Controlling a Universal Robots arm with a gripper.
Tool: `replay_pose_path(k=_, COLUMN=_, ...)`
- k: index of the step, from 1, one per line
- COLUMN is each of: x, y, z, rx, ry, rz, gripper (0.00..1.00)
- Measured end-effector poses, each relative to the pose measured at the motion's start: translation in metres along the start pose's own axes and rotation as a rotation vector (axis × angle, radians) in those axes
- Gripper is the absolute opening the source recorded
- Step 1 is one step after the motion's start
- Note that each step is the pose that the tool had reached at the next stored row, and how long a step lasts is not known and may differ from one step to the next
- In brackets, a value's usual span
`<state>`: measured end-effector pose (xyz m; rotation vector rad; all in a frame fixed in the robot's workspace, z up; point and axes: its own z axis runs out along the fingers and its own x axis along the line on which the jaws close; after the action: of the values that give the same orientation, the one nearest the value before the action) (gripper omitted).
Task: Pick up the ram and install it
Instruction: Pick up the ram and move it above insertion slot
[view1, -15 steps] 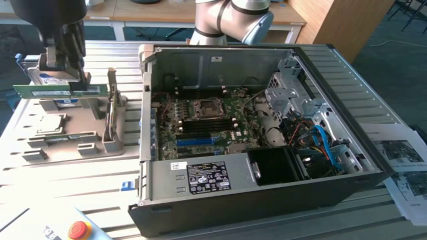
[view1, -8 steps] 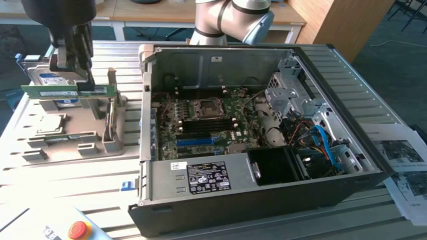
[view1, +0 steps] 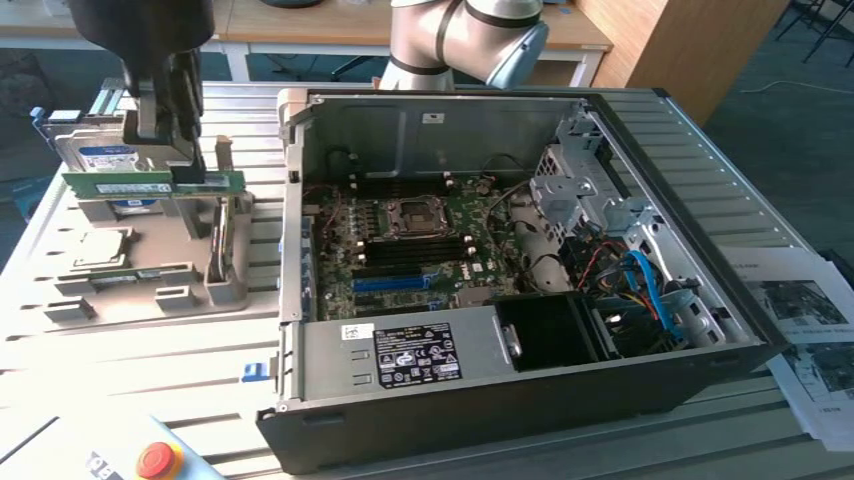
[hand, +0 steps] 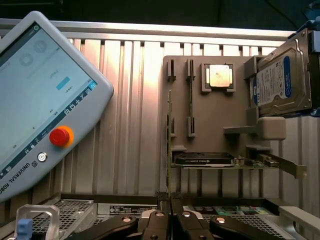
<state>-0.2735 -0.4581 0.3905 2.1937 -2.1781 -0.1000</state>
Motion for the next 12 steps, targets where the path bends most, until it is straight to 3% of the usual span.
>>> replay_pose_path(k=12, x=0.004, y=-0.0214, z=-0.0018, rx=-0.0058, ry=0.0000, rz=0.000, gripper=0.12)
